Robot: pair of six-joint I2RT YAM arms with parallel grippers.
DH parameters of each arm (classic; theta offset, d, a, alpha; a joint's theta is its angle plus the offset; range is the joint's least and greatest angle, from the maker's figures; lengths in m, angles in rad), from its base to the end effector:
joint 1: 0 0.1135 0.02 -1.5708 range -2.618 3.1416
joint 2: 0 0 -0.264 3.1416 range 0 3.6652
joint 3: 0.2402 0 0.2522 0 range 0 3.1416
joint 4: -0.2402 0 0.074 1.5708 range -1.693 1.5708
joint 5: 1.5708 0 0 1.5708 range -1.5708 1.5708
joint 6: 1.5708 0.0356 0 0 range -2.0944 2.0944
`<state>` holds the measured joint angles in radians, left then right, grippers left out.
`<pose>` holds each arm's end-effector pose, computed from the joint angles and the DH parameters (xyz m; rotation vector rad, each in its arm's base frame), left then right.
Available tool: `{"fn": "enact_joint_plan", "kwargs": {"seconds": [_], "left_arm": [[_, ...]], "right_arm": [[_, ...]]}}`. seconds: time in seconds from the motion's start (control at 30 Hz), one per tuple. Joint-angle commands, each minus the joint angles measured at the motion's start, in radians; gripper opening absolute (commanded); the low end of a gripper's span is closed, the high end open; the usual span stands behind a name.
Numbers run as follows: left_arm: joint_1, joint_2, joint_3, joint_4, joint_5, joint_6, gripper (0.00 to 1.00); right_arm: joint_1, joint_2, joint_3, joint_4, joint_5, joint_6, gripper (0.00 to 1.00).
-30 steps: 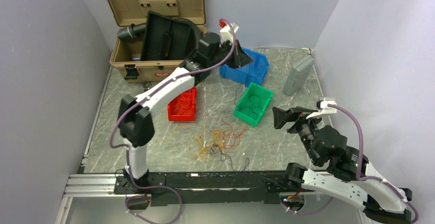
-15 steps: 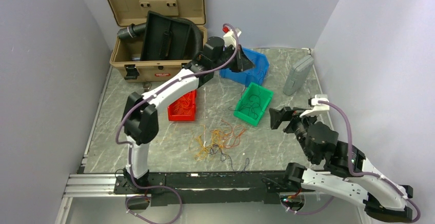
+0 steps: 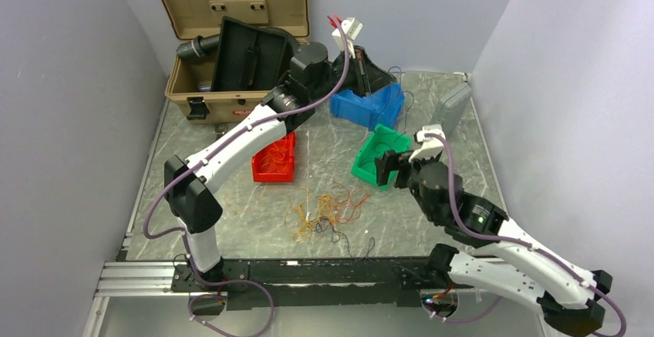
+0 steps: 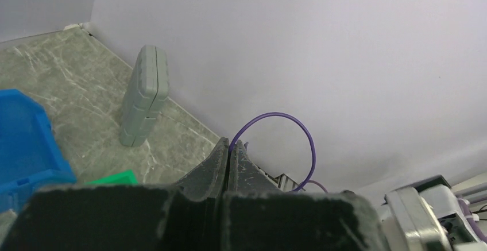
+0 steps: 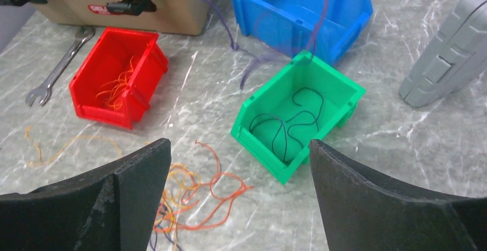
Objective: Untangle the cables
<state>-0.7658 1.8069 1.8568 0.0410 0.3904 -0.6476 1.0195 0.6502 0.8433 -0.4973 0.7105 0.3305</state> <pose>0.3005 -0.3077 0.4520 0.4469 1.6001 -1.3990 0.0905 0.1029 0.3490 -0.1420 1.8040 0.2953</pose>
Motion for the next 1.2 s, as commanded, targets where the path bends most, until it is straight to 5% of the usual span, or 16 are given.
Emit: {"fn": "enact_joint_plan", "kwargs": {"seconds": [0.0,0.1,0.4,0.47,0.57,0.7,1.17], "left_arm": [[-0.012,-0.043,0.03,0.015,-0.003,0.008,0.0],[-0.013,-0.038,0.042,0.003,0.007,0.002,0.0],[-0.014,-0.03,0.04,0.004,0.026,-0.008,0.0],[-0.012,-0.025,0.048,-0.008,0.027,-0.002,0.0],[-0.012,-0.03,0.039,-0.008,0.017,0.008,0.0],[0.005,-0.031,0.013,-0.011,-0.01,0.017,0.0],[0.04,0.138,-0.104,-0.007,-0.023,0.013,0.0]], "right_arm": [[-0.224,0.075,-0.001,0.218,-0.295,-0.097,0.89],[-0.395,0.124,-0.037,0.35,-0.493,-0.121,0.88],[-0.455,0.284,-0.119,0.662,-0.703,-0.128,0.79],[-0.456,0.296,-0.122,0.678,-0.689,-0.125,0.62],[-0.46,0.307,-0.111,0.657,-0.647,-0.123,0.22],[-0.463,0.263,-0.134,0.623,-0.569,-0.089,0.0],[-0.566,0.429,-0.192,0.57,-0.513,-0.005,0.0]]}}
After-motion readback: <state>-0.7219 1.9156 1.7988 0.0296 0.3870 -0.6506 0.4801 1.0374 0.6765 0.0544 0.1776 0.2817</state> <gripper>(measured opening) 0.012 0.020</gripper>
